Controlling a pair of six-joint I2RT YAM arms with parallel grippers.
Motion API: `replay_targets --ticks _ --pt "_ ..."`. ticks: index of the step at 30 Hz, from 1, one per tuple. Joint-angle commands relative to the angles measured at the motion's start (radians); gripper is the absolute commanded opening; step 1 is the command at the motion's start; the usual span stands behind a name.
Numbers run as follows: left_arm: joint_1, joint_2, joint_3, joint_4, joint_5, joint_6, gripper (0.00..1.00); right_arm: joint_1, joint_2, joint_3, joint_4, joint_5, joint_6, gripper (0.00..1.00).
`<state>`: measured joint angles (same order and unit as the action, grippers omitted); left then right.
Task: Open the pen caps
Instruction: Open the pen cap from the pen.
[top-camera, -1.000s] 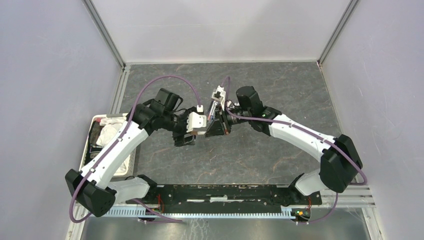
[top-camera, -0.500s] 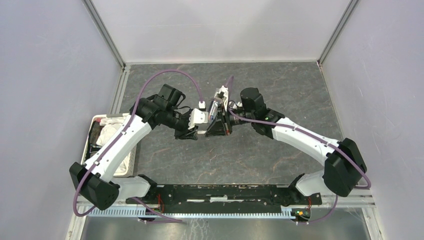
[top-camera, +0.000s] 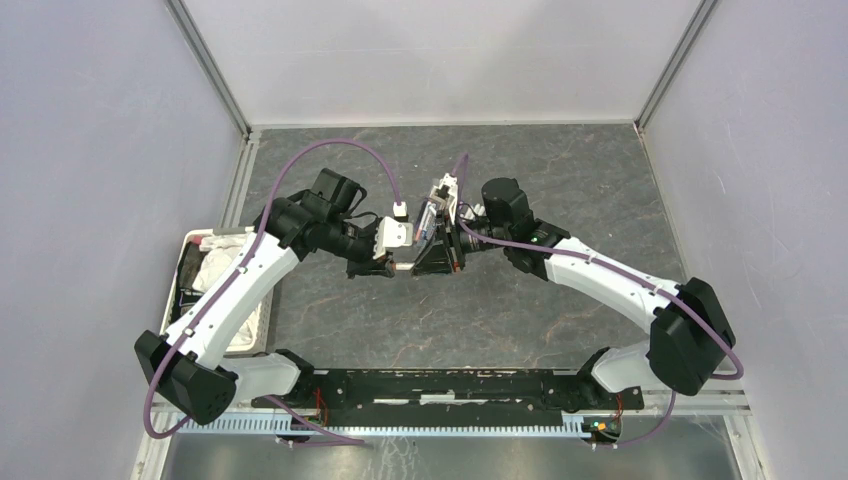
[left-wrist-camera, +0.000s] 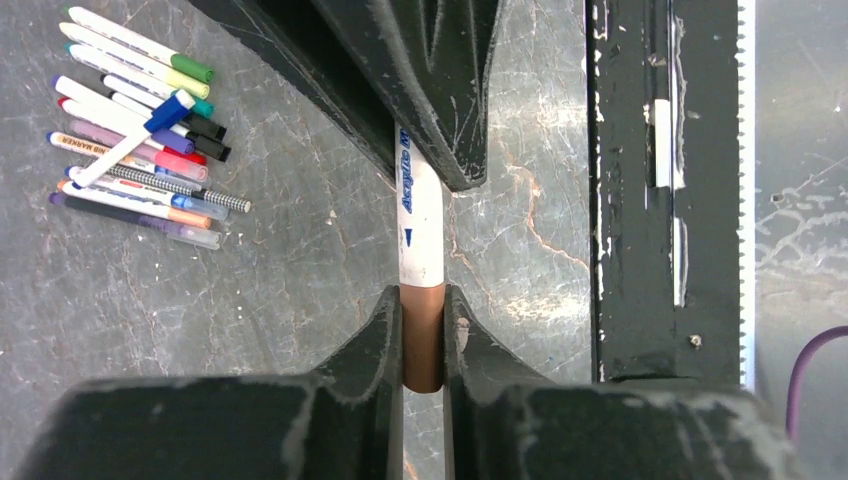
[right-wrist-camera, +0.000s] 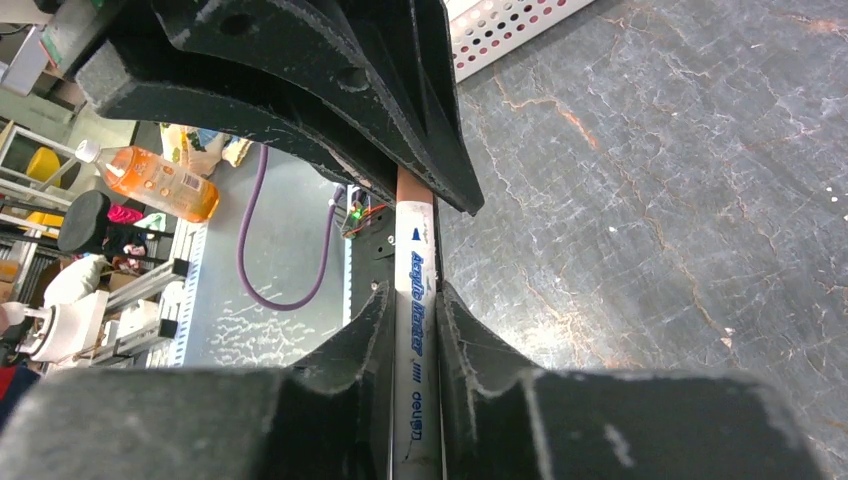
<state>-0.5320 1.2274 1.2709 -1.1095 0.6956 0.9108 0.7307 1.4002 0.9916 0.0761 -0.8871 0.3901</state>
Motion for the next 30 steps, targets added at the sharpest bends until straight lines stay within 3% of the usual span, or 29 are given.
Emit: replay_targets --ticks 1,3,5,22,30 --pt "0.003 -0.019 0.017 0.031 0.046 0.009 0.03 -0.003 0.015 0.012 0.068 0.014 0.025 0.39" --pt "0.003 -0.018 0.011 0.031 0.038 0.016 0.02 0.001 0.029 0.016 0.087 0.016 0.041 0.55" --pt "0.003 -0.024 0.001 0.029 0.034 0.029 0.02 0.006 0.048 0.028 0.106 0.012 0.058 0.58" --pt "0.002 -0.024 -0.026 0.026 -0.063 0.090 0.02 0.037 0.190 0.195 0.035 -0.051 0.042 0.35" --pt "0.002 -0.021 -0.021 0.036 -0.086 0.099 0.02 0.040 0.160 0.152 -0.018 -0.054 -0.010 0.45"
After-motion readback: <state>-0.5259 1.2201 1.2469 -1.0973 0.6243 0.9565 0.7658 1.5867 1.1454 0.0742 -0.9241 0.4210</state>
